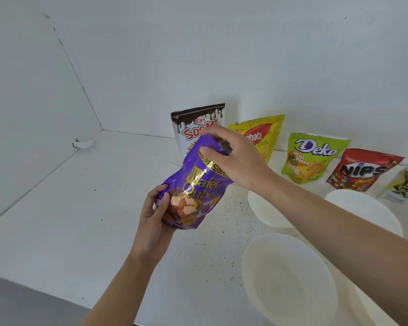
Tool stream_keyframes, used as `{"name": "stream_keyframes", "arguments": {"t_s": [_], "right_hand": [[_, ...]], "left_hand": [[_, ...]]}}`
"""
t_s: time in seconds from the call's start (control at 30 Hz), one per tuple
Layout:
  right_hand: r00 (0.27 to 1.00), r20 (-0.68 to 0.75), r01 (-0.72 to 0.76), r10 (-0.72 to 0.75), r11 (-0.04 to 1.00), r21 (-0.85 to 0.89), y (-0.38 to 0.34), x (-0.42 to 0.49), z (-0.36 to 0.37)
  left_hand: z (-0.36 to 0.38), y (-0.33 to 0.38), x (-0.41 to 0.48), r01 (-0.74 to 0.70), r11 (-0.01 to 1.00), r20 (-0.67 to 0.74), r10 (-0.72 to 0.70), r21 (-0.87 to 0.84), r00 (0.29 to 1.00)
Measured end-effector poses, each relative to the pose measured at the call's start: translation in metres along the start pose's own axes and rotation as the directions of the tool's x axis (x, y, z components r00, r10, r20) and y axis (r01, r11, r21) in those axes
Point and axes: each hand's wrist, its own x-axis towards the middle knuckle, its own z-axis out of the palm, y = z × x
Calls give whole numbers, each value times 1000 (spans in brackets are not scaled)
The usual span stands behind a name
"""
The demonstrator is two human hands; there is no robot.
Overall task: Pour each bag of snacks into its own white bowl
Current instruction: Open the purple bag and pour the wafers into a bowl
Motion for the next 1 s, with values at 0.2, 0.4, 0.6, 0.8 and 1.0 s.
{"name": "stream_keyframes", "arguments": {"t_s": [0.2,0.4,0.6,0.8,1.0], "right_hand": [[994,113,-19,13,998,52,-2,-18,-28],[975,220,-84,46,982,168,7,-55,-56],[964,252,-150,82,952,266,21,-103,-70],[952,286,-190,107,942,278,31,-139,-76],[961,245,-221,132,896,386,35,-161,-78]], "left_hand": [[3,8,-18,-64,997,61,62,39,996],[14,5,-44,-99,988,76,90,115,993],[16,1,-72,-135,970,67,124,200,990],[24,-2,-101,-161,949,47,154,273,987],[30,7,-117,-198,918,61,189,343,980]]}}
